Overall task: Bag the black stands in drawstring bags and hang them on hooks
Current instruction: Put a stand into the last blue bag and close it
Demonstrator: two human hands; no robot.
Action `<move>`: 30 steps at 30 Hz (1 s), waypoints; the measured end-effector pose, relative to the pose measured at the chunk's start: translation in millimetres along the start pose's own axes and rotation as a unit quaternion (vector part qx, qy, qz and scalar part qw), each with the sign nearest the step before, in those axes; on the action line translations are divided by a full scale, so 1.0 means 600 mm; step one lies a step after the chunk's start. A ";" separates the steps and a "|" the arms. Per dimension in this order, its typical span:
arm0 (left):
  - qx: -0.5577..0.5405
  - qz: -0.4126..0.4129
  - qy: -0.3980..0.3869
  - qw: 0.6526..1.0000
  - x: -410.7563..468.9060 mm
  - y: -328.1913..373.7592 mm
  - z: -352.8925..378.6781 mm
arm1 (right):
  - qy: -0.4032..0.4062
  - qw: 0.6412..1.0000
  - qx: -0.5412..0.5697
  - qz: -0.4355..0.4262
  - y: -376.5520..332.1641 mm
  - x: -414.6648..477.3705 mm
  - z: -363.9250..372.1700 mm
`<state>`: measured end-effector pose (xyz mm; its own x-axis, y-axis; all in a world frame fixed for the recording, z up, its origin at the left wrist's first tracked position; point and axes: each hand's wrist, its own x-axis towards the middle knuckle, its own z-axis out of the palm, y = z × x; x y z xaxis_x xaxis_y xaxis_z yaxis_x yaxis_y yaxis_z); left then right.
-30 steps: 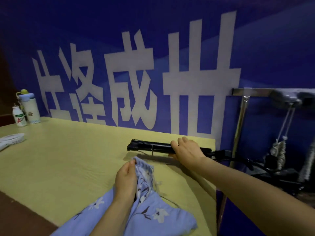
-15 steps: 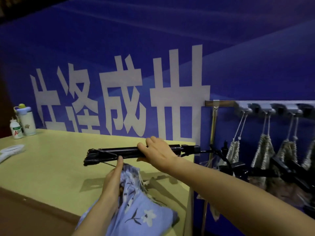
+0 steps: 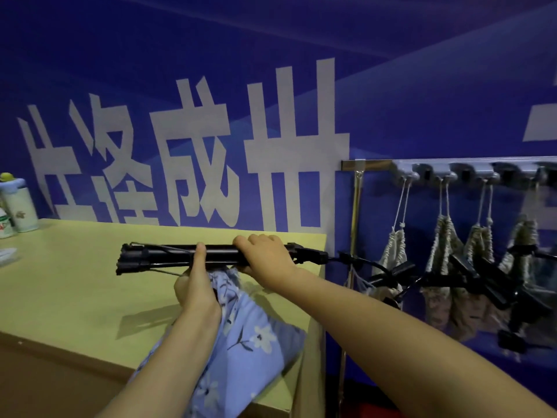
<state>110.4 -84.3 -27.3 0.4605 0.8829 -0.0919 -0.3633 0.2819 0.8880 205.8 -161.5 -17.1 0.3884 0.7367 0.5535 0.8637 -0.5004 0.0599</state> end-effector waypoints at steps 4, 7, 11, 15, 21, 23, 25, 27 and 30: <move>-0.035 0.029 0.019 0.999 -0.006 0.033 -0.011 | 0.009 0.992 0.097 0.086 -0.026 0.028 0.016; -0.050 0.041 0.024 0.998 -0.001 0.047 -0.025 | 0.058 0.985 0.138 0.083 -0.045 0.047 0.018; -0.064 0.056 0.028 0.996 -0.005 0.072 -0.030 | 0.084 0.977 0.179 0.074 -0.061 0.068 0.014; -0.080 0.050 0.037 0.995 0.004 0.075 -0.029 | 0.053 0.981 0.178 0.058 -0.054 0.065 0.007; -0.027 0.023 0.001 0.999 0.011 0.075 -0.034 | -0.014 0.995 0.095 0.039 -0.022 0.040 -0.011; -0.019 0.008 -0.033 0.999 0.015 0.083 -0.036 | -0.005 0.997 0.077 0.031 -0.014 0.035 -0.022; -0.017 0.001 -0.065 0.998 0.019 0.095 -0.043 | 0.020 0.997 0.062 0.031 -0.012 0.028 -0.034; -0.009 -0.004 -0.105 0.994 0.021 0.102 -0.053 | 0.053 0.996 0.057 0.046 -0.010 0.025 -0.050; 0.006 0.000 -0.166 0.986 0.023 0.108 -0.082 | 0.102 0.990 0.062 0.078 0.001 0.027 -0.086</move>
<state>53.4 -35.3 7.2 0.7006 0.7111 0.0596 -0.3549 0.2747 0.8936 195.9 -173.4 34.8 0.4576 0.5410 0.7057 0.8362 -0.5316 -0.1347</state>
